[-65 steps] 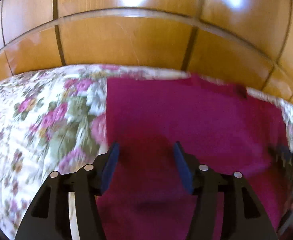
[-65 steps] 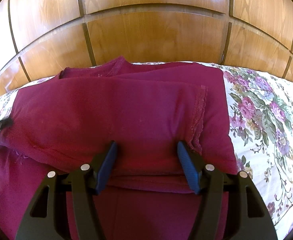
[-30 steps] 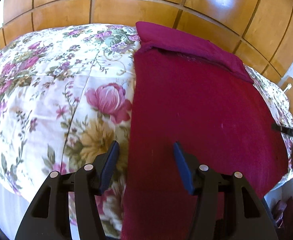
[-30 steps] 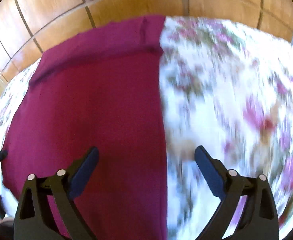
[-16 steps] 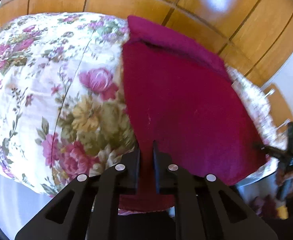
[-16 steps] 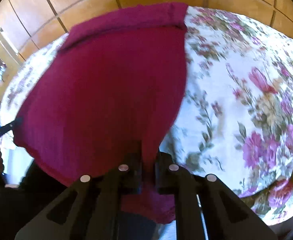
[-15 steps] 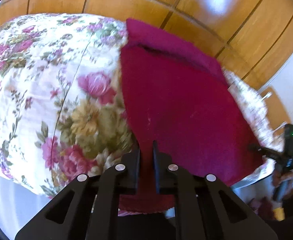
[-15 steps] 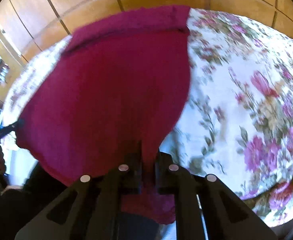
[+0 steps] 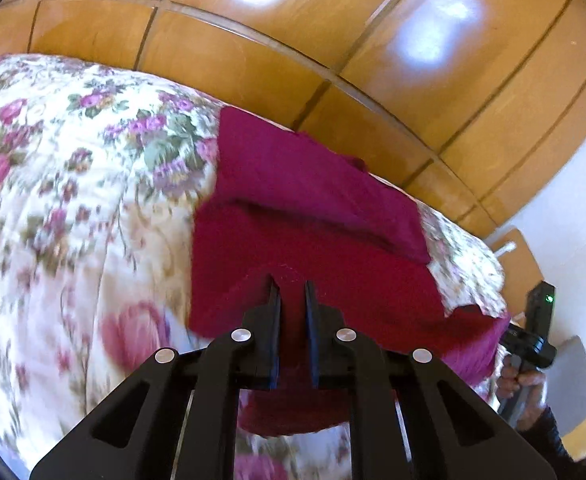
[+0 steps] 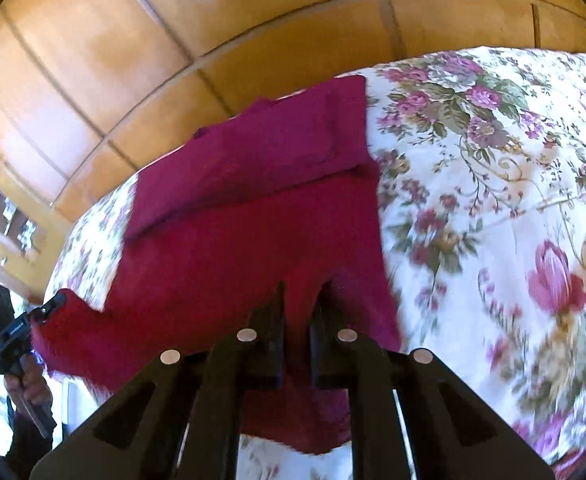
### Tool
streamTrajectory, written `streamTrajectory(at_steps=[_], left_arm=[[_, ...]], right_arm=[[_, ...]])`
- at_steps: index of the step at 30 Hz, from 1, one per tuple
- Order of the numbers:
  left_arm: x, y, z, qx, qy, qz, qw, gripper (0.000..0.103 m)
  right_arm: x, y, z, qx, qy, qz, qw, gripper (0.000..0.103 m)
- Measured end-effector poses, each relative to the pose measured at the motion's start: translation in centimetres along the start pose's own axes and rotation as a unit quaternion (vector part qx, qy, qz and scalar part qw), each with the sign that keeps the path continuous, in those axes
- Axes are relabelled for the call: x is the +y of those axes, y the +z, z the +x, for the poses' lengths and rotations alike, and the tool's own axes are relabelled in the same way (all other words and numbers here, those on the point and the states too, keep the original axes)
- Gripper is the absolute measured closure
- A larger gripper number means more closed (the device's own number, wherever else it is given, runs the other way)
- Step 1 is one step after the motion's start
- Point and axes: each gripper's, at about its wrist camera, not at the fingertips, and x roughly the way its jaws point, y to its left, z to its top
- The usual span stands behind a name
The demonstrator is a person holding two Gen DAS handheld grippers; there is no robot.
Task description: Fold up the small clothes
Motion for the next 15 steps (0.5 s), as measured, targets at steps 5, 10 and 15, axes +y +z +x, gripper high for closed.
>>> streamTrajectory(at_steps=[5, 10, 15], left_arm=[[1.4, 3.3, 3.6, 0.006, 0.023, -0.03, 0.9993, 0.079], [4.2, 4.9, 3.1, -0.026, 0.007, -0.104, 0.9942, 0.035], [7.0, 2.8, 2.0, -0.02, 0.014, -0.112, 0.9934, 0.035]], right_arm=[[-0.9, 3.1, 2.3, 0.0, -0.01, 0.016, 1.0, 0.082], [-1.4, 4.6, 2.0, -0.032, 0.025, 0.049, 0.998, 0.013], [-3.2, 3.4, -0.6, -0.062, 0.034, 0.074, 0.995, 0.011]])
